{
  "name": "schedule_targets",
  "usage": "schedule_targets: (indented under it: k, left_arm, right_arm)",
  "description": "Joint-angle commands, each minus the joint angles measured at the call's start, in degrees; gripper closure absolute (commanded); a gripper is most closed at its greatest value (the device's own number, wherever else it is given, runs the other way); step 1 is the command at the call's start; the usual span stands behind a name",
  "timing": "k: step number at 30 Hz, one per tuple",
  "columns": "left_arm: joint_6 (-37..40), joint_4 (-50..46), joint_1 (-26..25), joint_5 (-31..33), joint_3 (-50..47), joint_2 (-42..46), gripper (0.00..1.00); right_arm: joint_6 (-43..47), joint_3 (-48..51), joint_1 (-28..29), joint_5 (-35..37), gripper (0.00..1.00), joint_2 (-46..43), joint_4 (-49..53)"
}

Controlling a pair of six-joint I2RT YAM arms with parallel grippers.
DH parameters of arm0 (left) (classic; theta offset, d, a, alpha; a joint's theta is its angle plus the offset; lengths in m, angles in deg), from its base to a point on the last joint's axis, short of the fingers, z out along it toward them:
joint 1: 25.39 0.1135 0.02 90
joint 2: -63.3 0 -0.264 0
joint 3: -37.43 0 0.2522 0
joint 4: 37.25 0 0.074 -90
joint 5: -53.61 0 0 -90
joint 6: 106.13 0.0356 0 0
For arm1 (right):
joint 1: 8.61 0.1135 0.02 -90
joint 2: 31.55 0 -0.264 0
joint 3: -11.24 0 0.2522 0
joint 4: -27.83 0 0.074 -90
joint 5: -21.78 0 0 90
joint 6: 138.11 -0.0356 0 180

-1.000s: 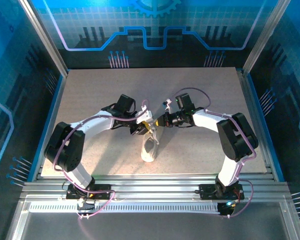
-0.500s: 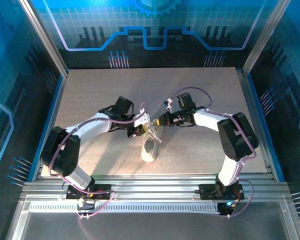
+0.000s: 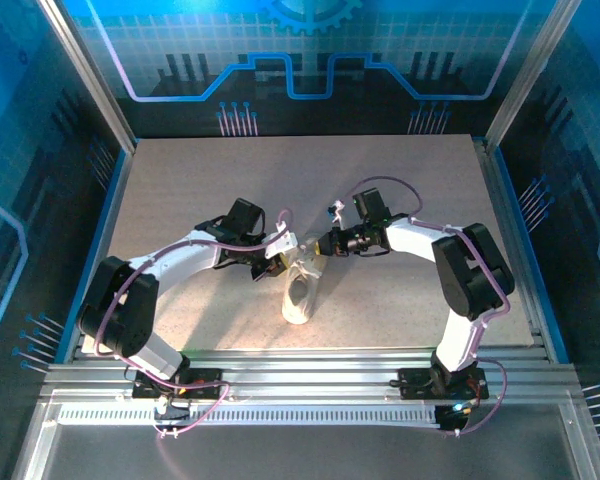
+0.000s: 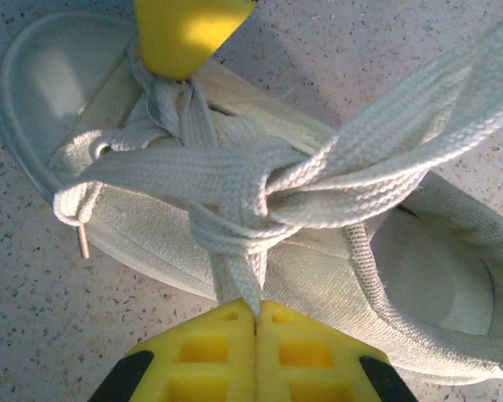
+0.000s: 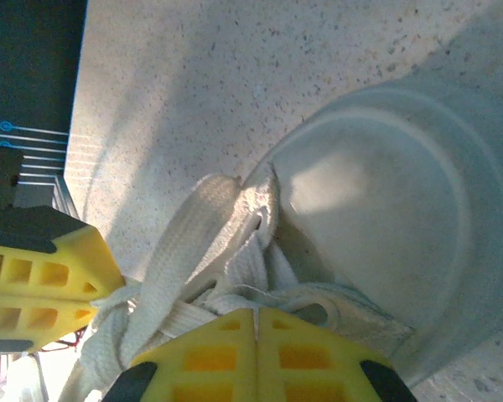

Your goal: Tie the shoes

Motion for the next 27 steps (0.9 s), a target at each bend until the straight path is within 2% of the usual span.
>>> schedule_targets:
  k: [1,8,10,11,12,16,22,27]
  left_arm:
    - [-1.74,-2.12,0.1,0.53,-1.34,1.36,1.0]
    - [-4.3,-0.42,-1.08,-0.23,-0.62,0.84,1.0]
    - [-4.88,0.04,-1.47,-0.28,-0.56,0.58,1.0]
    - [-5.39,0.26,-1.69,-0.11,-0.45,0.33,1.0]
    - [-5.7,0.41,-1.96,0.22,-0.31,0.11,1.0]
    - [-6.65,-0.09,-2.42,0.9,0.86,-0.57,1.0]
    - [-7.47,0.26,-2.54,1.01,0.93,-0.5,1.0]
    - [-8.66,0.11,-2.62,1.05,1.24,-0.48,1.0]
  right_arm:
    - [2.74,-1.49,-1.14,1.87,1.0,1.08,2.2]
    - [3.49,-3.23,-1.27,1.94,1.0,-0.68,2.44]
    - [3.67,-3.68,-1.3,1.87,0.92,-1.51,2.73]
    - [3.88,-4.18,-1.38,1.96,0.83,-1.98,3.36]
    - [4.08,-4.64,-1.52,2.06,0.78,-2.61,4.22]
    - [3.85,-4.9,-2.49,2.91,0.62,-6.67,7.21]
    - [6.34,-0.78,-2.8,3.55,0.55,-14.97,11.2]
    - [9.14,4.09,2.17,3.93,0.48,-20.42,11.38]
